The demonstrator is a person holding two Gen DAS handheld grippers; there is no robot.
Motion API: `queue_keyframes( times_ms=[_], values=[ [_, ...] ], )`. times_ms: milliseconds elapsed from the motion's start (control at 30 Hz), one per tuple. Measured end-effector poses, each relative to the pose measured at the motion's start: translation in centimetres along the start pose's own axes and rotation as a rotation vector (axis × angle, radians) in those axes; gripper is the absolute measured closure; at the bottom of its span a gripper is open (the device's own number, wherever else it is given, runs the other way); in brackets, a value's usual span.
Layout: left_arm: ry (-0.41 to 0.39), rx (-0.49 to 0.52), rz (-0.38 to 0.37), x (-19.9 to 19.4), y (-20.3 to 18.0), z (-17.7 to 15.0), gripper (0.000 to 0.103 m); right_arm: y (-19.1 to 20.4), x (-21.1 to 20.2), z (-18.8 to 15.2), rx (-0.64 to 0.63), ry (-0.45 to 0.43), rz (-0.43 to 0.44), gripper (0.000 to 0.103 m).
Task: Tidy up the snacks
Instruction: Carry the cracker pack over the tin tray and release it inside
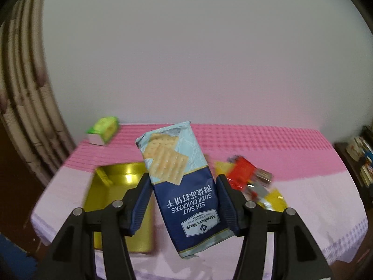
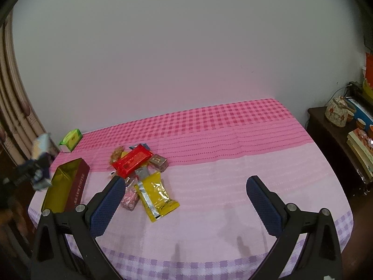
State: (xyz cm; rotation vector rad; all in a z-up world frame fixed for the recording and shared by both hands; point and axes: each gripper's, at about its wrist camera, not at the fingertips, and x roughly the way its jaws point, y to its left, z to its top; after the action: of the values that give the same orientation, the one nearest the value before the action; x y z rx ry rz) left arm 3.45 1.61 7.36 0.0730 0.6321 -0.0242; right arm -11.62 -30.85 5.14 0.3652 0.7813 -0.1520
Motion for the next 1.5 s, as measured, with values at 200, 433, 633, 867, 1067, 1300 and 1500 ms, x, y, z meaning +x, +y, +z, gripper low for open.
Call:
queue_keyframes(
  times_ms=[200,433,633,867,1067,1300,1500],
  values=[
    [-0.02,-0.066,0.085,-1.1,7.1,1.5,0.046,0.4,0.1,-0.2,-0.015,0.008,-0.002,0.0],
    [0.006,-0.107,0.148,-1.0,13.1,1.8,0.046,0.7,0.7,-0.5,-0.027,0.029,-0.009,0.0],
    [0.101,-0.118,0.158,1.5,15.7,0.5,0.046,1.1,0.8,-0.6,-0.037,0.036,-0.006,0.0],
    [0.156,-0.129,0.172,3.0,15.3,-2.6,0.046,1.1,0.8,-0.6,-0.033,0.034,-0.007,0.0],
    [0.174,-0.117,0.172,4.0,15.0,-3.3,0.046,1.2,1.1,-0.6,-0.039,0.045,-0.009,0.0],
    [0.234,-0.047,0.181,6.4,14.1,-5.2,0.046,0.8,1.6,-0.8,-0.03,0.055,-0.023,0.0],
    [0.294,0.007,0.156,9.5,13.6,-7.5,0.046,1.2,3.5,-1.6,-0.064,0.097,-0.048,0.0]
  ],
)
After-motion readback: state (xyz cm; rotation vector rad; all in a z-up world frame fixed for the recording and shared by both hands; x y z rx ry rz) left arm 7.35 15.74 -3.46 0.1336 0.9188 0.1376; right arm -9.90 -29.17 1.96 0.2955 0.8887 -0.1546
